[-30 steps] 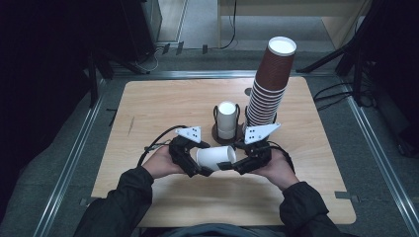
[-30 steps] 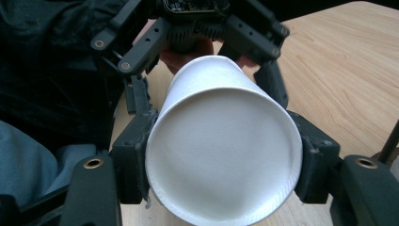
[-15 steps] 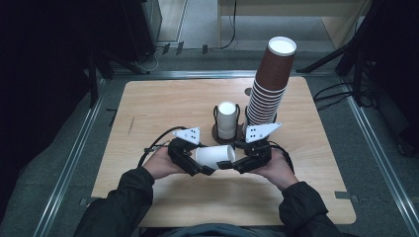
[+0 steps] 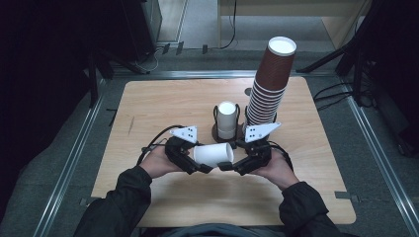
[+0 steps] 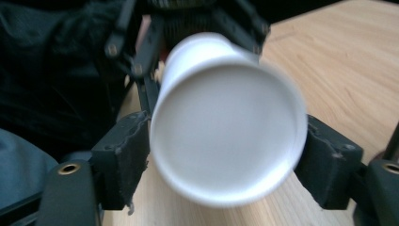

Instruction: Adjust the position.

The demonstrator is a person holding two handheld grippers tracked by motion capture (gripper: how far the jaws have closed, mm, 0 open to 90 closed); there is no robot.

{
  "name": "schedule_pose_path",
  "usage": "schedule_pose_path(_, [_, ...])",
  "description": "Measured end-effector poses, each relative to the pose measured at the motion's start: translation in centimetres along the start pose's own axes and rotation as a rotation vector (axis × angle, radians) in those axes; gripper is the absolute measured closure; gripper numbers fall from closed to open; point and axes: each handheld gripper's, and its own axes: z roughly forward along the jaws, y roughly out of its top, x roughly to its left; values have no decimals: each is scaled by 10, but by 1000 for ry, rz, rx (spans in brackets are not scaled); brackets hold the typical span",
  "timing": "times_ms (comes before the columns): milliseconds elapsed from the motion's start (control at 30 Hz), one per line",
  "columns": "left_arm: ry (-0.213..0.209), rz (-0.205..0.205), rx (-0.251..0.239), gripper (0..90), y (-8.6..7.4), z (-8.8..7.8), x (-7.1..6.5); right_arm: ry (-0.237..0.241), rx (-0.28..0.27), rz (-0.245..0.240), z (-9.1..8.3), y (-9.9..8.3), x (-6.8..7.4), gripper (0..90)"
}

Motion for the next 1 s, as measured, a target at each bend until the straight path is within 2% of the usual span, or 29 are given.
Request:
schedule_pose_path(67, [-6,-11,15,260,1,-4,1,-11,36,3,2,-1,0,238])
schedule_pose_path(200, [6,-17,41,259,2,-8,2,-26,68,-9,5,-3,-1,238])
schedule_pose_path(367, [31,8,80,259,8,-12,0,-45,105,-13,6,-5,-2,243])
schedule_pose_path(567, [63,8,137,259,10,-17,1,-59,129,-22,7,-8,-3,245])
schedule_pose_path(700, [54,-12,168,259,10,-18,6,-66,147,-30,8,-9,-3,245])
schedule_pose_path(867, [67,-1,228,259,10,-14,9,-77,169,-34,9,-10,-3,245])
schedule_pose_path(1000, [82,-4,256,259,9,-10,10,-85,183,-34,10,-11,-3,245])
